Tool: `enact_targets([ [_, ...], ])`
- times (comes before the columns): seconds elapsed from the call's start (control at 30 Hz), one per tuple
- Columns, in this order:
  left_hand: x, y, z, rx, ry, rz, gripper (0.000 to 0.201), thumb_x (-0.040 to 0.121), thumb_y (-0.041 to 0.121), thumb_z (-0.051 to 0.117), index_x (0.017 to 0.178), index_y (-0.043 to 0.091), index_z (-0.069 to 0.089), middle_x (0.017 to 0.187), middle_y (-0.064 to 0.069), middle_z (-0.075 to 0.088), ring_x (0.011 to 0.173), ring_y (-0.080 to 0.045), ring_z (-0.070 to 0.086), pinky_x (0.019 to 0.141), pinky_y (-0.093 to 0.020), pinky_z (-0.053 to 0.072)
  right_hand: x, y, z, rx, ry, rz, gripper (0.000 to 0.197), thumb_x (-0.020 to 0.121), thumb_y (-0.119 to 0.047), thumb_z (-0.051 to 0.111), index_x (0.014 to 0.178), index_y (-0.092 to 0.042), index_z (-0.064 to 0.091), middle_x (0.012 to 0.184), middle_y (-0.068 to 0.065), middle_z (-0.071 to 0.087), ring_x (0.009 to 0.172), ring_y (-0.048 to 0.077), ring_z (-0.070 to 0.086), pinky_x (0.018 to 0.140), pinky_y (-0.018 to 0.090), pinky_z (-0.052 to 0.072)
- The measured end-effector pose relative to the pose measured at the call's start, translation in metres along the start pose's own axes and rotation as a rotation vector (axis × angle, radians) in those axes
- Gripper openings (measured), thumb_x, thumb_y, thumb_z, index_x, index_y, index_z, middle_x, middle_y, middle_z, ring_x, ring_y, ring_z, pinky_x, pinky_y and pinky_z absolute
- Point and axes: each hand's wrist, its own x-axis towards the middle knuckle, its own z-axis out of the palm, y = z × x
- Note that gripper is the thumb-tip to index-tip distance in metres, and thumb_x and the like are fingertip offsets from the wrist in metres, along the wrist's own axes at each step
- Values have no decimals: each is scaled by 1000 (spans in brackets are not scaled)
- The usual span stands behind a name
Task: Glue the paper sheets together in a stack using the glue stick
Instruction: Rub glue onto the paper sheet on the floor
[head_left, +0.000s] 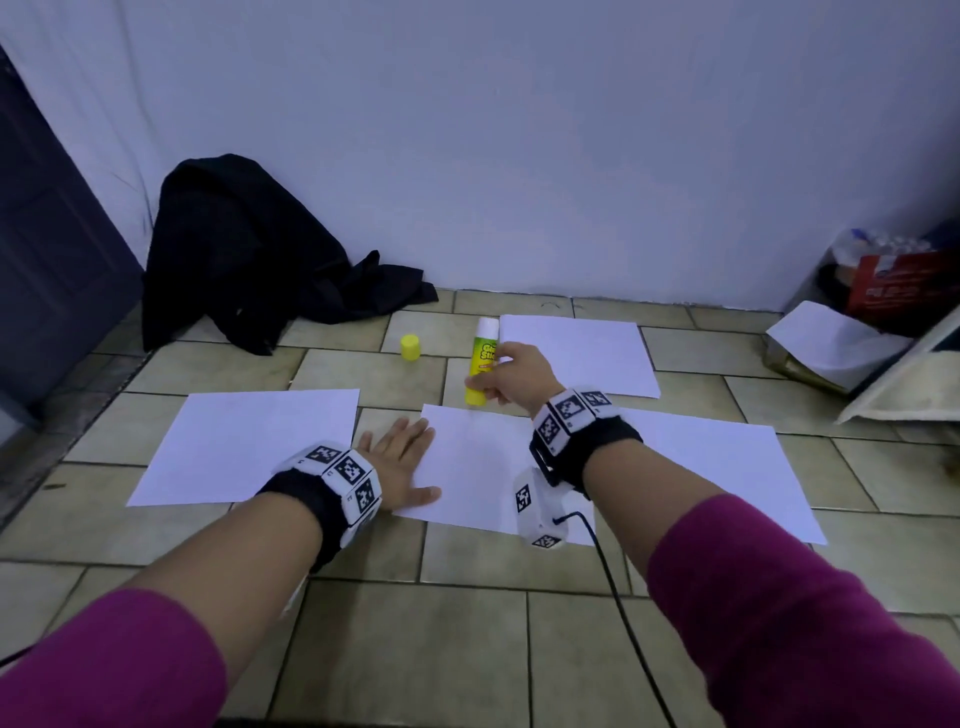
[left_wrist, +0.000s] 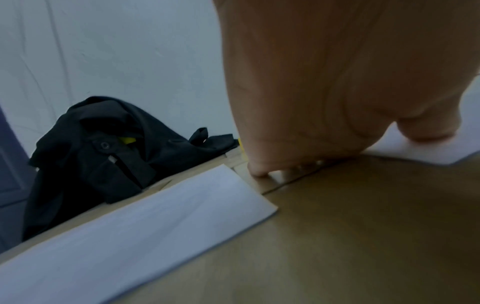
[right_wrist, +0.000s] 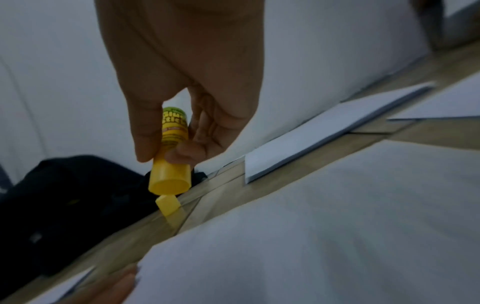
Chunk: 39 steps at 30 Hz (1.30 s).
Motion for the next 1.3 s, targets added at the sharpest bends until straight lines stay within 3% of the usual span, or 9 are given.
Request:
enact_targets([
  [0.1, 1, 1, 0, -9, -20, -19, 105, 70, 77, 12, 151, 17, -18, 158, 3, -25, 146, -16, -20, 118, -46, -5, 14, -9, 18, -219, 15, -71, 24, 76, -15, 75, 74, -17, 51, 76, 9, 67, 63, 19, 61, 73, 33, 55],
  [0.23, 6, 2, -4, -31, -53, -40, 131, 42, 90, 1, 151, 19, -17, 157, 5, -24, 146, -16, -18, 118, -44, -3, 28, -15, 32, -375, 40, -151, 22, 81, -16, 68, 89, -15, 48, 96, 12, 67, 83, 23, 59, 71, 29, 46],
  [0.37, 4, 3, -9, -164, -69, -43, 75, 98, 53, 35, 153, 22, -7, 159, 8, -17, 147, -13, -16, 118, -42, -5, 41, -17, 42, -401, 4, -174, 20, 79, -13, 69, 86, -19, 52, 93, 8, 63, 83, 22, 56, 65, 26, 43],
  [0.5, 7, -1, -8, -179, -59, -26, 73, 100, 40, 40, 153, 24, -7, 160, 8, -16, 147, -13, -15, 118, -42, -6, 53, -19, 49, -479, -42, -182, 43, 77, -10, 73, 118, -9, 61, 96, 2, 54, 88, 17, 49, 73, 26, 41],
  [0.8, 11, -6, -5, -107, -73, 5, 79, 99, 43, 41, 152, 22, -13, 158, 7, -22, 146, -14, -18, 117, -44, -7, 57, -24, 54, -654, -61, -173, 54, 75, -17, 78, 122, -5, 55, 111, 10, 60, 101, 23, 57, 78, 30, 46],
  [1.1, 5, -7, -5, -128, -55, 19, 82, 98, 49, 40, 151, 19, -15, 158, 7, -23, 146, -14, -20, 117, -43, -7, 21, -19, -16, -383, -51, 14, 55, 79, -32, 76, 126, -14, 54, 122, 1, 57, 104, 16, 56, 86, 26, 42],
  [1.2, 3, -9, -4, -104, -40, 39, 130, 53, 96, 14, 149, 16, -22, 153, 6, -31, 145, -11, -19, 116, -39, -2, -9, -4, -59, -809, -260, 146, 80, 78, -48, 72, 143, -20, 35, 145, 0, 43, 129, 20, 44, 105, 34, 34],
  [1.23, 4, -11, -2, -97, -37, 47, 151, 28, 102, 4, 148, 15, -23, 151, 7, -32, 145, -10, -19, 116, -38, -1, -19, 5, -73, -937, -307, 202, 88, 77, -53, 71, 147, -20, 28, 149, 1, 39, 134, 23, 40, 107, 37, 32],
  [1.3, 5, -13, 0, -108, -26, 76, 150, 24, 94, 7, 148, 16, -23, 154, 6, -30, 145, -10, -21, 116, -40, -4, -35, 27, -98, -1047, -304, 297, 103, 72, -59, 72, 150, -17, 22, 152, 3, 34, 137, 26, 36, 110, 41, 32],
])
